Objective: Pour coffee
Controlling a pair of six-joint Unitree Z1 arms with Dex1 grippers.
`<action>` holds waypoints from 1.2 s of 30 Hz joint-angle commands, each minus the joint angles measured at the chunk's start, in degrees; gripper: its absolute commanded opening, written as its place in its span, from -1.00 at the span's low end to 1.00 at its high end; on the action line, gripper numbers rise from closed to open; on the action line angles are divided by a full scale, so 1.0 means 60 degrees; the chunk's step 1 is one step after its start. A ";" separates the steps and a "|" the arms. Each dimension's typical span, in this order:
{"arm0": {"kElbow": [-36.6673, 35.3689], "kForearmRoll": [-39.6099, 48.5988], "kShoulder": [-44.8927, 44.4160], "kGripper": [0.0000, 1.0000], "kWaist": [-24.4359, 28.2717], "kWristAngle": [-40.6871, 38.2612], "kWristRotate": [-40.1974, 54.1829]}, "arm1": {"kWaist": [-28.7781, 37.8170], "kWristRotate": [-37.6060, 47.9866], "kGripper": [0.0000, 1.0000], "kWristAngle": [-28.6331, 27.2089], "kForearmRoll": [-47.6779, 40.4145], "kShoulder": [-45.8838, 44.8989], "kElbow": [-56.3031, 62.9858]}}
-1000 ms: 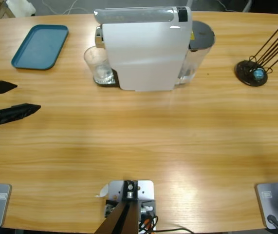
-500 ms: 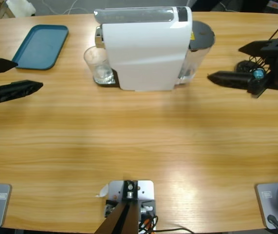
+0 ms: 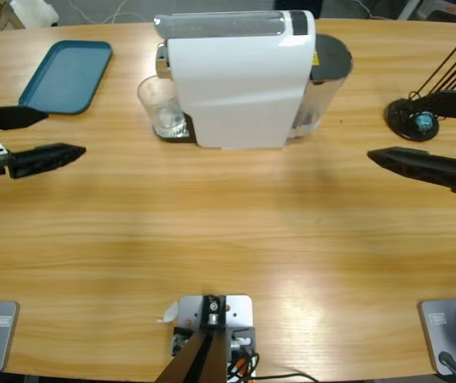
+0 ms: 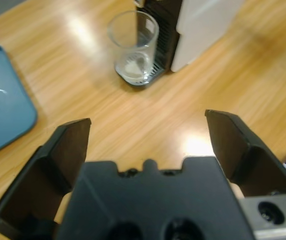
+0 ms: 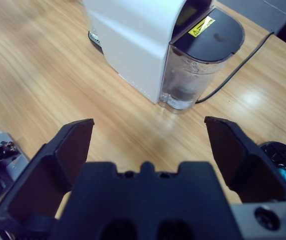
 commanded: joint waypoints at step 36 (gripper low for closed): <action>0.0692 0.0170 -0.0696 1.00 -0.0138 0.0038 0.0704 | 0.0534 0.0063 1.00 0.0042 -0.0105 0.0385 0.0347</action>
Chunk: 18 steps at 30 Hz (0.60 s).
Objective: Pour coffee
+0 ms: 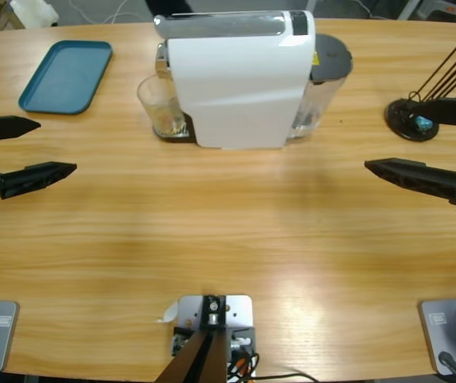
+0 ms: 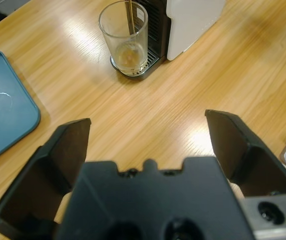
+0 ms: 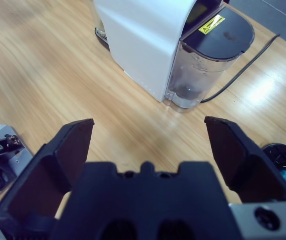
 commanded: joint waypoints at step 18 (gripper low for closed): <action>-0.0422 0.1671 -0.0450 1.00 0.0573 -0.0139 0.0083 | 0.0100 -0.0014 1.00 0.0290 -0.0067 0.0000 0.0242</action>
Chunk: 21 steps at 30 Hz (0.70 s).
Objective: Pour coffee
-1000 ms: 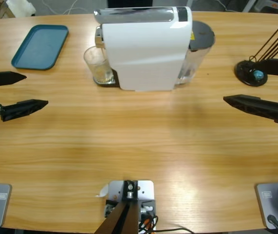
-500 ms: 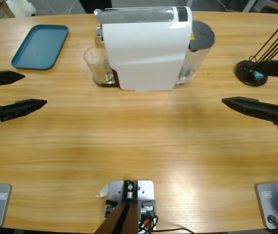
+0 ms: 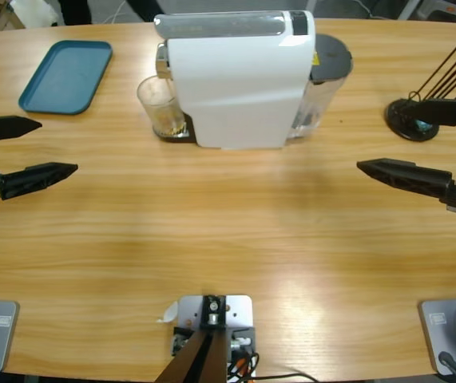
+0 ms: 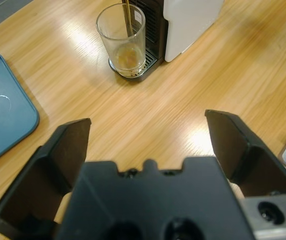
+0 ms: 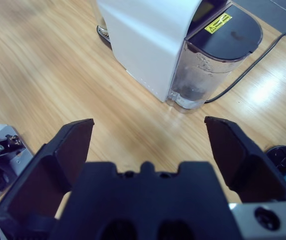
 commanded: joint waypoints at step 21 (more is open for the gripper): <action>0.0200 -0.0017 -0.0173 1.00 0.0514 -0.0394 0.1123 | 0.0249 -0.0013 1.00 -0.0159 -0.0103 -0.0062 0.0405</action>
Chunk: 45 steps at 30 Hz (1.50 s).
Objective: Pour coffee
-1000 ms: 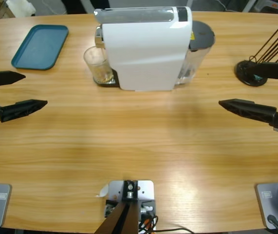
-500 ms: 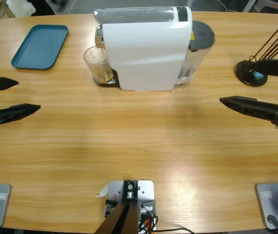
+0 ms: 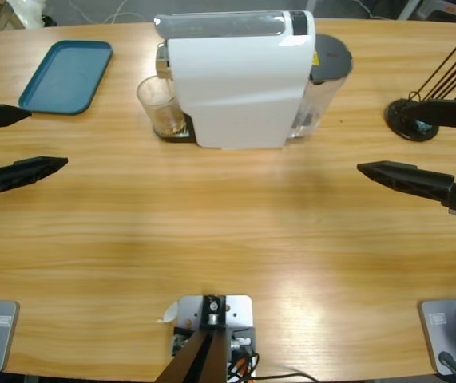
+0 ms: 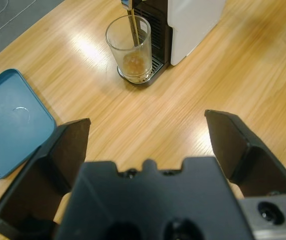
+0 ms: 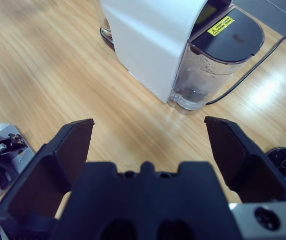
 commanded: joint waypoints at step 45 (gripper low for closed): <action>0.0536 -0.1623 0.0692 1.00 0.0345 -0.0364 -0.0062 | 0.0124 0.0045 1.00 -0.0497 -0.0140 0.0408 0.0389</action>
